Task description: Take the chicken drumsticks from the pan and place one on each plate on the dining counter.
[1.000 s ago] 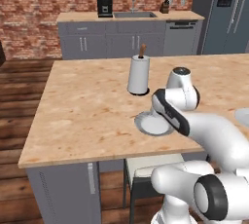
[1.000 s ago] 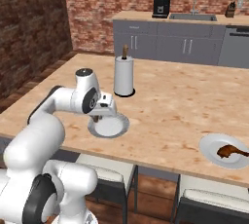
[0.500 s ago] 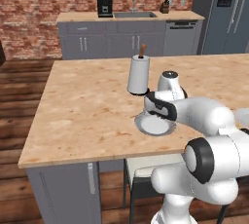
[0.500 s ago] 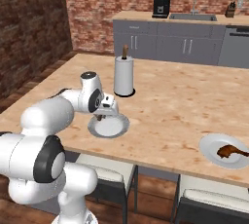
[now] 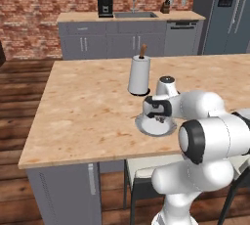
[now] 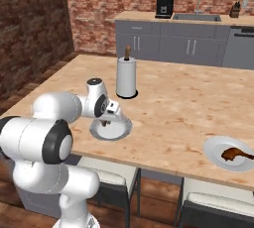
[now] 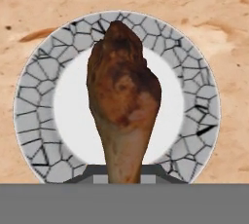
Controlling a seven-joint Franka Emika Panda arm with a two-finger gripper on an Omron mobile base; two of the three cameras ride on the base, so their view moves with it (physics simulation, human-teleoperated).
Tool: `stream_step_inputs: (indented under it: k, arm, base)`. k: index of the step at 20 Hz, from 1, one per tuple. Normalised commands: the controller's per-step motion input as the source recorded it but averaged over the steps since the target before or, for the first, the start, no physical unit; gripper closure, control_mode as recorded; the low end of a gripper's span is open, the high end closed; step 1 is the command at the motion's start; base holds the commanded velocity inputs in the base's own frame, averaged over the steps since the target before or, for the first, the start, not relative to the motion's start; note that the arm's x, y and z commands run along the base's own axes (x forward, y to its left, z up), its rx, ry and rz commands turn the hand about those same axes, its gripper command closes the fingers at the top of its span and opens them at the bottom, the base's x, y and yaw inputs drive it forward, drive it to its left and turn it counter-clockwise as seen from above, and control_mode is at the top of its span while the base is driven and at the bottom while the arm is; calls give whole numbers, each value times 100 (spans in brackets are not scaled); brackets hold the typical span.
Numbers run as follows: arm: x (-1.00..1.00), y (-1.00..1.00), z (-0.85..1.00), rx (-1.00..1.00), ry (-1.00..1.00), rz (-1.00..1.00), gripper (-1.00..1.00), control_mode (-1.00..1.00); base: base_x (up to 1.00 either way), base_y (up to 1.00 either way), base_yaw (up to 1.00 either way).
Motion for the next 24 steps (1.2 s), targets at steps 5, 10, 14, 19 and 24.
stream_step_inputs:
  k: [5,10,14,19,24]
  arm:
    - [0,-9,-36,7,3,-3,100,-100]
    - [2,-2,-34,4,2,-2,100,-100]
    - [16,0,-19,1,0,-3,100,-100]
    - [22,0,-16,1,0,-3,100,-100]
    - [28,0,-15,0,0,-7,100,-100]
  base:
    - [0,0,0]
    - [0,0,0]
    - [0,0,0]
    - [0,0,0]
    - [0,0,0]
